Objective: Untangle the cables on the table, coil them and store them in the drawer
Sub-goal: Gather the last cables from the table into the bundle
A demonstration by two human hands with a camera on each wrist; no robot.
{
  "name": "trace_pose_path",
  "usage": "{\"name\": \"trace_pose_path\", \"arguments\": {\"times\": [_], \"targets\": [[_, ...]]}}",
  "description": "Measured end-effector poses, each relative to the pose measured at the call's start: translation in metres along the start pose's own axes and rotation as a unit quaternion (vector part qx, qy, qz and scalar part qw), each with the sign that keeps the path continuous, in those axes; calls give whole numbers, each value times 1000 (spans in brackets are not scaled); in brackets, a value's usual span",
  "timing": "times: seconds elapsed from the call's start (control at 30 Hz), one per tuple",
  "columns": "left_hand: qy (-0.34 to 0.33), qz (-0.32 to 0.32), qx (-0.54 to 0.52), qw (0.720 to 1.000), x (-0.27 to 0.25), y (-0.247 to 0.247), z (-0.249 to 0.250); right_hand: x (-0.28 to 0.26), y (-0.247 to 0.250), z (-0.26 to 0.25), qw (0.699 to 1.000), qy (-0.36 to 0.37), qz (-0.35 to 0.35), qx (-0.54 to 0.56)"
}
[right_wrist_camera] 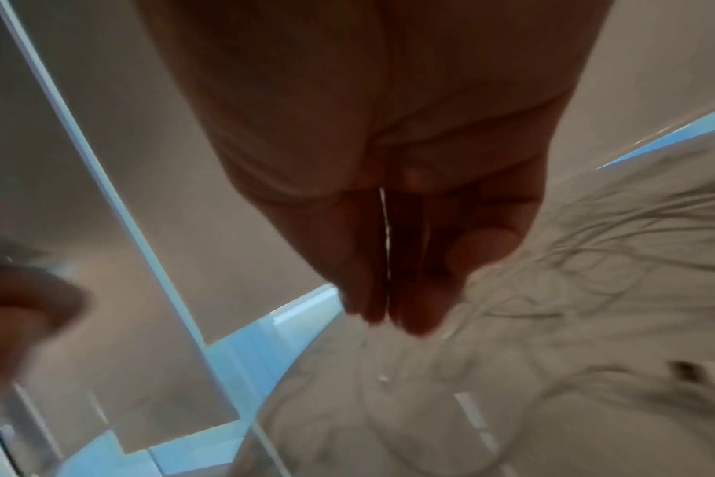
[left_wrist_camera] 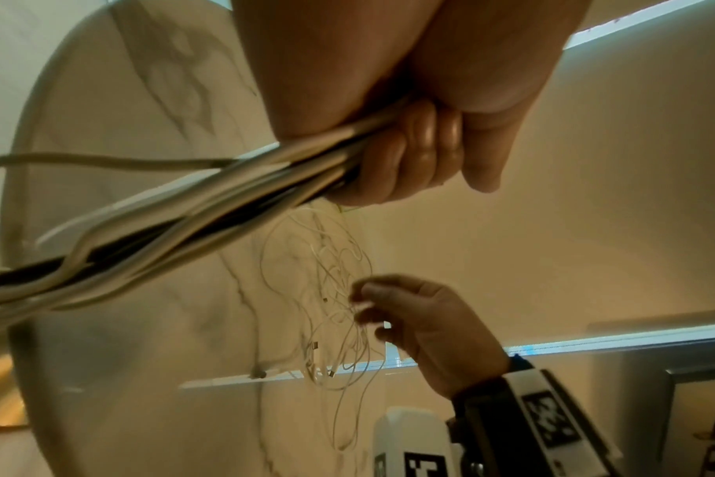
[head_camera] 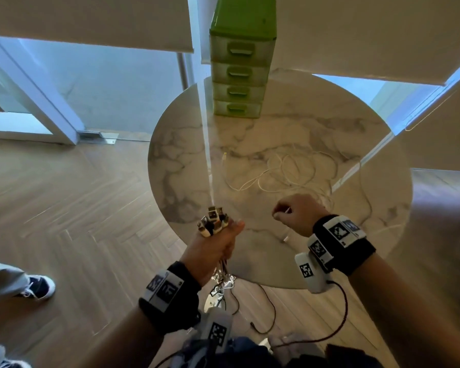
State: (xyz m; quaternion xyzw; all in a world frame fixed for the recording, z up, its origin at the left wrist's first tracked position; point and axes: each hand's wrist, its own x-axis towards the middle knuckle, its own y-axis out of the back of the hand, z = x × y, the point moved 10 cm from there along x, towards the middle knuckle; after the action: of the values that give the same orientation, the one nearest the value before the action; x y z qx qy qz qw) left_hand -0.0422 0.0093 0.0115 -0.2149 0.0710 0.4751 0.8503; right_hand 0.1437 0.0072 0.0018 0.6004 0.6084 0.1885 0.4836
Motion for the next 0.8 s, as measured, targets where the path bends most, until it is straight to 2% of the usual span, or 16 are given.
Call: {"name": "trace_pose_path", "arguments": {"times": [0.03, 0.1, 0.17, 0.23, 0.37, 0.5, 0.6, 0.7, 0.8], "targets": [[14, 0, -13, 1000, 5, 1, -3, -1, 3, -15, 999, 27, 27, 22], [37, -3, -29, 999, 15, 1, -8, 0, 24, -32, 985, 55, 140, 81], [59, -6, -45, 997, 23, 0, -14, 9, 36, -30, 973, 33, 203, 101], [75, -16, -47, 996, 28, 0, -18, 22, 35, -35, 977, 20, 192, 92], [98, -23, -34, 994, 33, 5, -26, 56, 6, -80, 987, 81, 129, 50], [114, -5, -53, 992, 35, 17, -29, 91, -54, -54, 1000, -23, 7, -7], [101, 8, -69, 992, 39, 28, -24, 86, -84, -25, 997, -57, -32, -43], [96, 17, -73, 993, 42, 35, -23, 79, -88, -9, 998, -59, -10, -7], [92, 32, -69, 993, 44, 37, -27, 68, -58, -11, 993, -32, 87, 69]]}}
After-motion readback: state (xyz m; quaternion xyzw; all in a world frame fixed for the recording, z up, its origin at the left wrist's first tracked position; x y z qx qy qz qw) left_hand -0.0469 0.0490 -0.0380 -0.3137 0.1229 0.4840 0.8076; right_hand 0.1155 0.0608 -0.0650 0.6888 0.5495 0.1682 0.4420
